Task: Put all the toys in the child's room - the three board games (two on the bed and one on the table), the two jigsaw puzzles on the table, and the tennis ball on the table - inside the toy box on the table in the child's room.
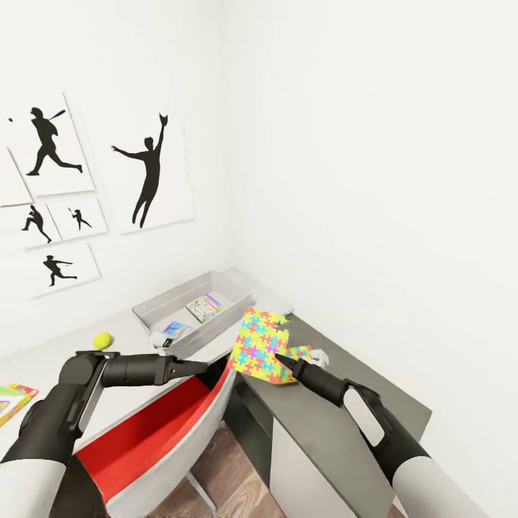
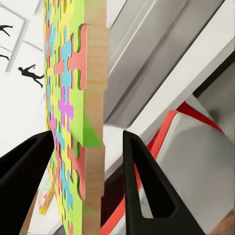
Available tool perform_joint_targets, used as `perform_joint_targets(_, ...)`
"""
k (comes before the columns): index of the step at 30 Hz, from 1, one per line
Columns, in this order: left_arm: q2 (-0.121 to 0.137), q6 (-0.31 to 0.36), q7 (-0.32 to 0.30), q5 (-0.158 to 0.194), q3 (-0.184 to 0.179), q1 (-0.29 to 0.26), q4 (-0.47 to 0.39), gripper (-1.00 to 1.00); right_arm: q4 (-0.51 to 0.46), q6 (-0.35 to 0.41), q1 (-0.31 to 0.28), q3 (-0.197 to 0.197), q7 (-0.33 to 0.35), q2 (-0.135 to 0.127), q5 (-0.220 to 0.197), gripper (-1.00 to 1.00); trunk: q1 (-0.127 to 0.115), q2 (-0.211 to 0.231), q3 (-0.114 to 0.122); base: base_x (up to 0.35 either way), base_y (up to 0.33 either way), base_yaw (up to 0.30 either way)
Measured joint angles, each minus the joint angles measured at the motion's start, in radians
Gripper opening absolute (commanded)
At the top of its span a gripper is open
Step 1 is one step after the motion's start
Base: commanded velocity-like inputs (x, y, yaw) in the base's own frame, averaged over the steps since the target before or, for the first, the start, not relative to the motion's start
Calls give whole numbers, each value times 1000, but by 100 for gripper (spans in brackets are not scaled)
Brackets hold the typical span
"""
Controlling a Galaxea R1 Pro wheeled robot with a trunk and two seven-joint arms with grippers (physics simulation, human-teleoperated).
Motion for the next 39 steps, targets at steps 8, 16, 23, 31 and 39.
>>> perform_joint_targets(8,-1,0,0,-1,-1,0,0,100,0,0,0,0,0,1,2,-100,0,0,0,0,0,268)
perform_joint_targets(16,0,0,0,-1,-2,0,0,100,0,-1,0,0,0,1,3,-100,0,0,0,0,0,268)
perform_joint_targets(23,0,0,0,-2,-2,0,0,100,0,-1,0,0,0,1,3,-100,0,0,0,0,0,268)
perform_joint_targets(31,0,0,0,-2,-2,0,0,100,0,-2,0,-3,1,1,-1,-100,0,0,0,0,0,253)
perform_joint_targets(39,-1,0,0,-2,-2,0,0,100,0,-22,0,-4,1,0,-4,-100,0,0,0,0,0,40)
